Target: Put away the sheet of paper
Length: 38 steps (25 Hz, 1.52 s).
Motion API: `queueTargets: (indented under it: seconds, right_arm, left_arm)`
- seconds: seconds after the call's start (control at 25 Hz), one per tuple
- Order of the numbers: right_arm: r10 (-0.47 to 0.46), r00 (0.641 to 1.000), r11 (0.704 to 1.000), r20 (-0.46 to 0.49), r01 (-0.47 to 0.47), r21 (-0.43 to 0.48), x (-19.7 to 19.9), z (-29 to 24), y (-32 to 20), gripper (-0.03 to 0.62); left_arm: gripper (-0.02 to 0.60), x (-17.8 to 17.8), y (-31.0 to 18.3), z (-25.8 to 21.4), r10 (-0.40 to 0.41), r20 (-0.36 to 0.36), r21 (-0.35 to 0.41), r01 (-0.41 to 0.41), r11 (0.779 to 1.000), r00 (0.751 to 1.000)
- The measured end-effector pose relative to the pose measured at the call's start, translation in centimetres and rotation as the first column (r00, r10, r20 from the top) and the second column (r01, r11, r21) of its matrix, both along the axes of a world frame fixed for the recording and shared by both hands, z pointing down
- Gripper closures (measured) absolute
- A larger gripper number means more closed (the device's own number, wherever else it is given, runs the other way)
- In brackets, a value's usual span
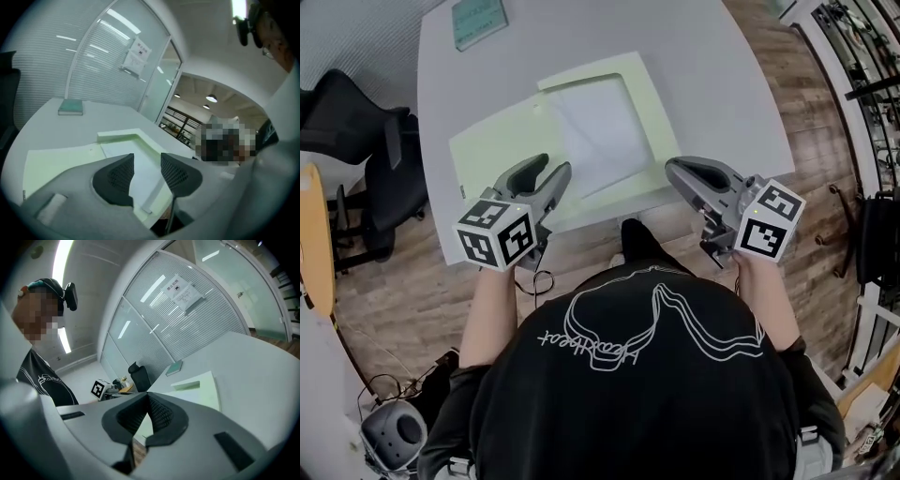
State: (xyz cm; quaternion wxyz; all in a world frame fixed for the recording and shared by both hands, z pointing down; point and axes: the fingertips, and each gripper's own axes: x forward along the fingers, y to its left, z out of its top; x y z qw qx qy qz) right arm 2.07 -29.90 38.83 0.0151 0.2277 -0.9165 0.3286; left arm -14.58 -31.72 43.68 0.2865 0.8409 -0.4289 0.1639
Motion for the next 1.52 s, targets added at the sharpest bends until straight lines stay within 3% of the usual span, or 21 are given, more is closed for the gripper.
queueTargets:
  seconds: [0.16,0.28,0.44,0.64,0.84,1.52]
  right_arm:
    - [-0.014,1.0,0.997,0.006,0.013,0.078,-1.9,-2.5,4.1,0.585]
    - [-0.033,0.999,0.99,0.005,0.032,0.14,-3.0,-4.3,7.2,0.585]
    - [-0.053,0.999,0.974,-0.005,0.053,0.221,-3.7,-6.5,9.9,0.585]
    - [-0.058,0.998,0.957,-0.001,0.056,0.286,-5.1,-8.2,12.9,0.586]
    - [-0.04,0.999,0.946,-0.027,0.046,0.321,-6.0,-8.3,15.4,0.586]
    - [-0.056,0.997,0.942,-0.054,0.07,0.329,-6.9,-8.3,17.4,0.586]
  left_arm:
    - [0.527,0.8,5.4,-4.8,0.122,0.004,0.149,-0.122,0.981,0.992]
    - [0.558,1.9,9.1,-8.1,0.191,-0.05,0.23,-0.175,0.957,0.98]
    - [0.571,2.5,11.6,-11.4,0.201,-0.129,0.299,-0.155,0.942,0.971]
    - [0.572,2.2,14.3,-12.9,0.213,-0.16,0.325,-0.153,0.933,0.964]
    - [0.572,1.9,17.0,-13.0,0.227,-0.139,0.36,-0.165,0.918,0.964]
    - [0.572,1.6,18.7,-13.1,0.211,-0.138,0.356,-0.151,0.922,0.968]
